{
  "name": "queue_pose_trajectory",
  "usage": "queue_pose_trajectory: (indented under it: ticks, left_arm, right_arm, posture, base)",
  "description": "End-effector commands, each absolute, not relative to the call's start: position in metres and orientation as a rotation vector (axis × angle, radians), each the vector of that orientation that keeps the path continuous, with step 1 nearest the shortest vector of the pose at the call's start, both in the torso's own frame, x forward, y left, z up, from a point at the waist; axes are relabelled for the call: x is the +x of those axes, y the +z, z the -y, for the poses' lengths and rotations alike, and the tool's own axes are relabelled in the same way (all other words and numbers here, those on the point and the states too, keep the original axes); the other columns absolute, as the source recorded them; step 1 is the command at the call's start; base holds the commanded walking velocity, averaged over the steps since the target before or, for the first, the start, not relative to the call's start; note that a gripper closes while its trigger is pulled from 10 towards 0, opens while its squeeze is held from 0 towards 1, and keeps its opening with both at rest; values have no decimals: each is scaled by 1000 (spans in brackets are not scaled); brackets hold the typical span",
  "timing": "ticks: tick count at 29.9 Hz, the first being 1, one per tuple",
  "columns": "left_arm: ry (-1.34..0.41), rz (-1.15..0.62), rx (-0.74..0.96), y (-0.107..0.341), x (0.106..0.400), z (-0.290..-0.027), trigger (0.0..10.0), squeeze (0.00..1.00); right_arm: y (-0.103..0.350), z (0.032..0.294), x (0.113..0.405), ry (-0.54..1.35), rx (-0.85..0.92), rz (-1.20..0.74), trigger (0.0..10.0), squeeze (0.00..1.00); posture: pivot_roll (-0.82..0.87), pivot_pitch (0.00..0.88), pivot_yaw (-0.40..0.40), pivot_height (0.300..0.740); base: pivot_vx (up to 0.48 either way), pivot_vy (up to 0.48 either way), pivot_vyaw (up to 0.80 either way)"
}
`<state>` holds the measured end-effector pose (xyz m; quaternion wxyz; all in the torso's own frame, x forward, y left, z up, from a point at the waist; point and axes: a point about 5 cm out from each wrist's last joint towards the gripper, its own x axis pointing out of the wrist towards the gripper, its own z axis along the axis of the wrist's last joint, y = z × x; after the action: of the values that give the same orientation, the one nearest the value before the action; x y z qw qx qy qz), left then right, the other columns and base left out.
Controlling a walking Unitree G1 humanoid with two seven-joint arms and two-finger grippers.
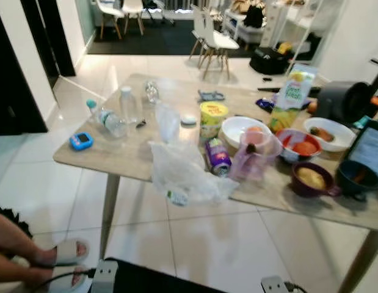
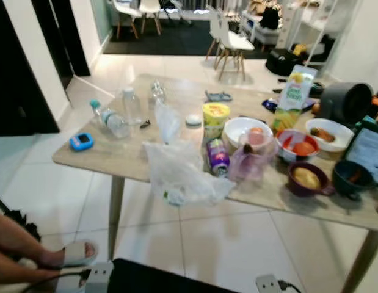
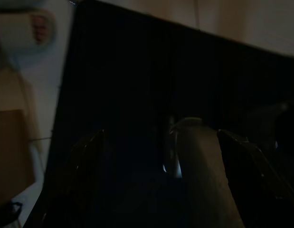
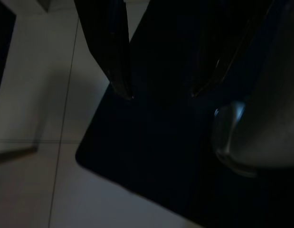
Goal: Restocking fridge
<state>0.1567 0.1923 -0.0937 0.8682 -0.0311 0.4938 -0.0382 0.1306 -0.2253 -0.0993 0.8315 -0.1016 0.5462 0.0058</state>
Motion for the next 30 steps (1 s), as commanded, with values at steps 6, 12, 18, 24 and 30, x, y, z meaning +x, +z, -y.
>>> queue_pose_trajectory:
  ticks: [6,12,18,24,30]
  left_arm:
    - [-76,-1061,-69,-97,150,-190,10000,0]
    - [-84,-1060,-70,-98,149,-187,10000,0]
    - [-87,-1062,-68,-98,148,-186,10000,0]
    - [-102,-1066,-74,-98,147,-185,10000,0]
    - [-114,-1071,-73,-99,146,-183,10000,0]
  right_arm:
    - [-99,227,133,-2,-207,-1164,10000,0]
    - [-98,228,133,-6,-213,-1160,10000,0]
    - [-98,227,133,-5,-212,-1161,10000,0]
    - [-98,227,134,-4,-208,-1161,10000,0]
    - [-98,227,133,-2,-207,-1162,10000,0]
  posture:
    - [64,0,-29,740]
    - [64,0,-31,740]
    - [65,0,-32,740]
    - [64,0,-32,740]
    - [64,0,-33,740]
  base:
    - [97,0,-667]
    - [0,0,-267]
    - [0,0,0]
    - [0,-46,0]
    - [0,-325,0]
